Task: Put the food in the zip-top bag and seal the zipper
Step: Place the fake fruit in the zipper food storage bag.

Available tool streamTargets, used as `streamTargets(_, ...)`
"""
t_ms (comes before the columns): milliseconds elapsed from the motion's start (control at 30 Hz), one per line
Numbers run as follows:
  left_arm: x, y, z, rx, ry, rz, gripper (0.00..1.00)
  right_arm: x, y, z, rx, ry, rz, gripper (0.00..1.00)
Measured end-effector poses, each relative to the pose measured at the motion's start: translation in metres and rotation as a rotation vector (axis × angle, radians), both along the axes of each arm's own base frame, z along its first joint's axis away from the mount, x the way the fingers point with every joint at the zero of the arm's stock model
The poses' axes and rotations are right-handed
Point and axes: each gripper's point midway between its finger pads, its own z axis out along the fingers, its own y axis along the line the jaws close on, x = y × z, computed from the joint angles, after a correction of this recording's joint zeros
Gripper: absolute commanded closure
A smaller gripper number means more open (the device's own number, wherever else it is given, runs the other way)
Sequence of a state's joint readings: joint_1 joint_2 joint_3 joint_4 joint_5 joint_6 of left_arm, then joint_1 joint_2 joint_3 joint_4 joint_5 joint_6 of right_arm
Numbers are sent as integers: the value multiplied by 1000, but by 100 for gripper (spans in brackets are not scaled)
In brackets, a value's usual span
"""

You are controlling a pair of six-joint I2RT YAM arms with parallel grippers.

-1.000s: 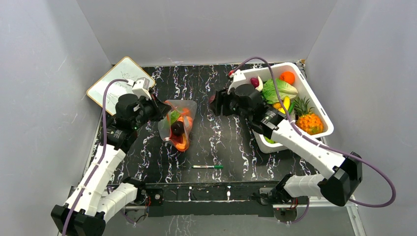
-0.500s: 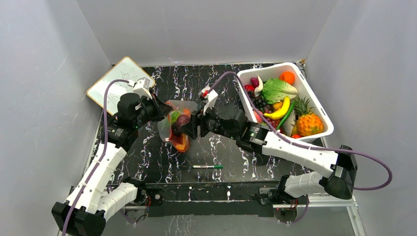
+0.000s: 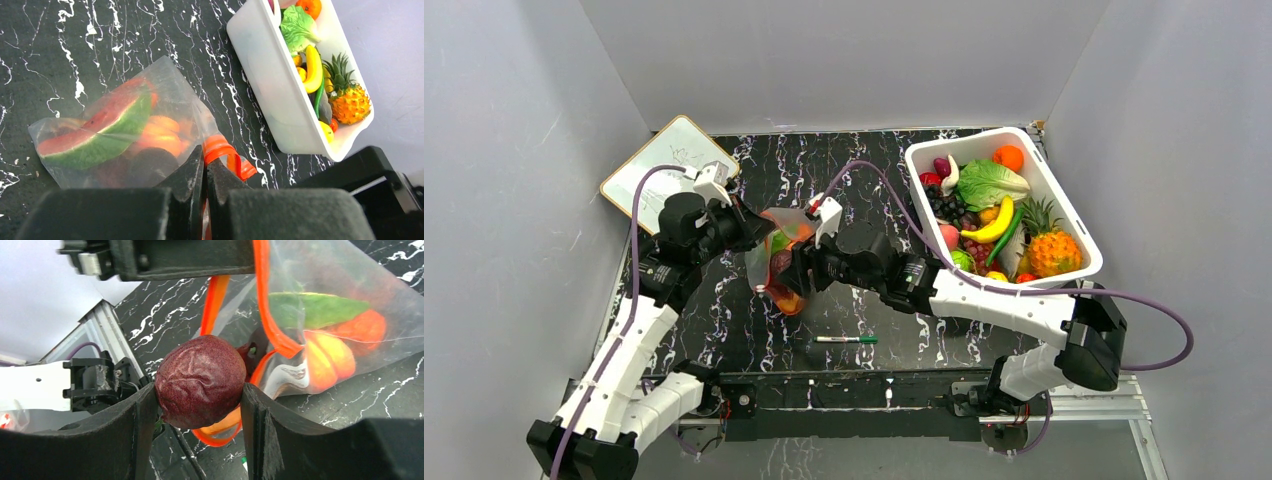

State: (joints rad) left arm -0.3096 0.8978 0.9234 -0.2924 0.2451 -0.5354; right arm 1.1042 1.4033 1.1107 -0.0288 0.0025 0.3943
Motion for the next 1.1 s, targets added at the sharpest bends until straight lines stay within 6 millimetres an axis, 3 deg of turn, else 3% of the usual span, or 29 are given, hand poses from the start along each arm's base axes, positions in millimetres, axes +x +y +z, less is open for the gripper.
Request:
streamTargets(467,-23,-11,13,-59,-3,-88,100,37,-16,-9,-87,-29,-226,58)
streamTargets(833,-28,-16,15,-97,19,-107,100,41,-11,-25,-106,8,-248,50)
streamTargets(1100,-28,-16,15,-97,19,-107,100,35,3,-16,-43,18,-193,29)
